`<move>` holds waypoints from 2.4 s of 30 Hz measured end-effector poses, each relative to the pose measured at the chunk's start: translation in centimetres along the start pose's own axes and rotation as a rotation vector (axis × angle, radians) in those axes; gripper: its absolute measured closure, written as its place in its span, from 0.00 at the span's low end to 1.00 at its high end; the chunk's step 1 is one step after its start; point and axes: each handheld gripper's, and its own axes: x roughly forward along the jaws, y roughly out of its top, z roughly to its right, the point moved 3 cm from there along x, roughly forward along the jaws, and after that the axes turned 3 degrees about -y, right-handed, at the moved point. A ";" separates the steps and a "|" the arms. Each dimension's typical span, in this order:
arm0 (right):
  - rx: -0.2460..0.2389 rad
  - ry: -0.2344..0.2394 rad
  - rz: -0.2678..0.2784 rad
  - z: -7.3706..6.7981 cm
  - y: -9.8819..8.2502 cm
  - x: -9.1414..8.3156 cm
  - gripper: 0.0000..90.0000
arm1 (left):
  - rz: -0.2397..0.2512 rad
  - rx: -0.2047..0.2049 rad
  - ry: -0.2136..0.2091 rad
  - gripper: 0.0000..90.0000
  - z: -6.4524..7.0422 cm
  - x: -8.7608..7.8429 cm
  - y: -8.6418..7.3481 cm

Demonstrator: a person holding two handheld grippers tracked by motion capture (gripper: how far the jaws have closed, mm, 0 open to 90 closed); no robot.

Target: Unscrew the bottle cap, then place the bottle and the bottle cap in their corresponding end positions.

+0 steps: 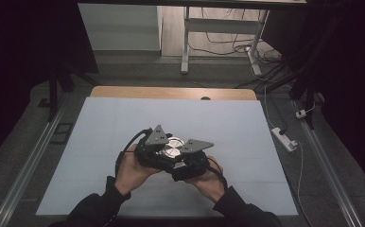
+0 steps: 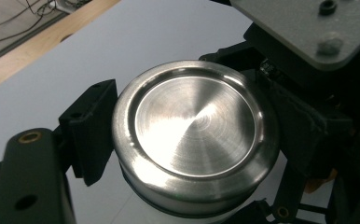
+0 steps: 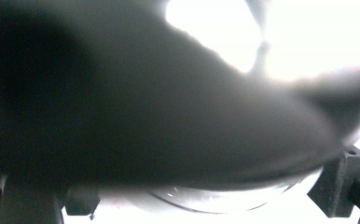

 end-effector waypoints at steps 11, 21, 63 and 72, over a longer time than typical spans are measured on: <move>0.002 0.007 0.008 0.1 0.0 -0.2 0.17 | 0.030 0.001 -0.018 0.23 -0.5 -1.1 0.2; 0.002 -0.003 0.003 0.6 -0.1 -0.1 0.17 | 0.023 -0.007 -0.027 0.23 -0.9 -2.0 -0.1; 0.048 -0.073 -0.013 5.3 0.4 0.7 0.17 | -0.027 -0.021 -0.093 0.23 -0.7 -1.4 -4.2; 0.058 -0.087 -0.023 6.3 0.6 2.0 0.17 | -0.044 0.002 -0.114 0.23 -0.1 0.2 -5.6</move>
